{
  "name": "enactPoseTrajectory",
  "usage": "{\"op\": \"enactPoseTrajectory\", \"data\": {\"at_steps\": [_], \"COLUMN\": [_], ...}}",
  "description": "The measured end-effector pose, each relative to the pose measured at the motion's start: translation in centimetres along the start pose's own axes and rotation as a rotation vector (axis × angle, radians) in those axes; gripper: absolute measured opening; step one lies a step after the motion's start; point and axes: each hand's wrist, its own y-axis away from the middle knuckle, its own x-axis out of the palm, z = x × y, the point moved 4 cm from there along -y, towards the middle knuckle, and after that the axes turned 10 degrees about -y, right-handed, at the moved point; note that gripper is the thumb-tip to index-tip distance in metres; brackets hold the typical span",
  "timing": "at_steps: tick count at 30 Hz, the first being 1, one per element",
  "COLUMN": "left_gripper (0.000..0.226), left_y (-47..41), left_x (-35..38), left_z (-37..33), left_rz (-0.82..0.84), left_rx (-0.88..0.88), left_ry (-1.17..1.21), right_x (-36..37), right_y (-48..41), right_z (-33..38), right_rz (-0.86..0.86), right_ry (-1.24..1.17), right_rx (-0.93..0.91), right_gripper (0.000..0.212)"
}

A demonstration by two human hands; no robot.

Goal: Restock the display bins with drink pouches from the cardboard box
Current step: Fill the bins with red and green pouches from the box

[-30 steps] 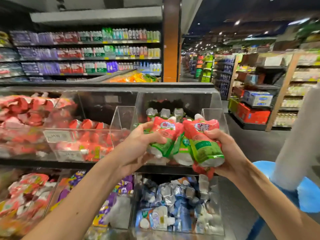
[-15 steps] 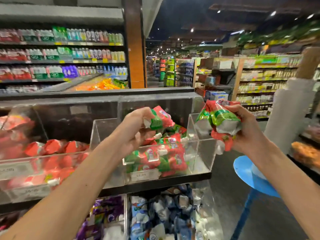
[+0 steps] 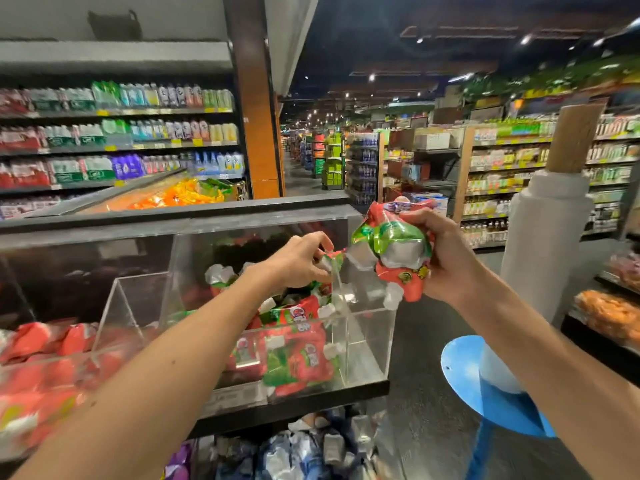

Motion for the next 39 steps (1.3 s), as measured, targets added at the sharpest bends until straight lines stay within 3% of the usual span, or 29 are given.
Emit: {"op": "enactPoseTrajectory", "data": {"at_steps": [7, 10, 14, 17, 20, 23, 27, 30, 32, 36, 39], "left_gripper": [0.051, 0.021, 0.010, 0.021, 0.020, 0.017, 0.058, 0.072, 0.070, 0.046, 0.031], "left_y": [-2.3, -2.4, -1.9, -1.5, -0.7, 1.6, 5.8, 8.6, 9.8, 11.1, 11.8], "left_x": [2.0, 2.8, 2.3, 1.4, -0.9, -4.1, -7.4, -8.2, -7.8, -7.6, -7.6], "left_z": [-0.5, -0.9, -1.3, -1.1, -1.0, -1.5, -1.6, -1.7, -1.6, -0.6, 0.6], "left_rz": [0.025, 0.111, 0.193, 0.242, 0.106, -0.044, -0.089, -0.059, -0.110, -0.361, -0.464], "left_rx": [-0.073, -0.123, -0.128, -0.132, -0.112, -0.073, 0.137, 0.241, 0.266, 0.259, 0.213], "left_ry": [0.078, 0.059, 0.134, 0.255, 0.308, 0.511, 0.478, 0.356, 0.228, 0.110, 0.024], "right_x": [-1.1, -1.1, -1.1, -1.0, -0.7, -0.5, 0.3, 1.7, 3.0, 5.3, 5.7], "right_y": [-0.7, -0.5, -0.1, 0.3, 0.6, 0.7, 0.1, -0.6, -1.0, -1.6, -1.8], "right_z": [-0.3, -0.4, -0.5, -0.6, -0.8, -1.2, -1.6, -2.4, -3.2, -4.6, -4.6], "right_rz": [0.004, -0.007, -0.006, 0.001, -0.004, -0.008, -0.019, 0.000, 0.020, 0.000, -0.038], "right_ry": [0.000, 0.001, 0.016, 0.014, 0.030, 0.018, 0.011, -0.012, -0.012, 0.025, 0.084], "right_rx": [0.026, 0.032, 0.039, 0.051, 0.065, 0.068, 0.051, 0.061, 0.065, 0.109, 0.133], "right_gripper": [0.015, 0.022, 0.026, 0.028, 0.026, 0.023, 0.021, 0.030, 0.040, 0.020, 0.021]}}
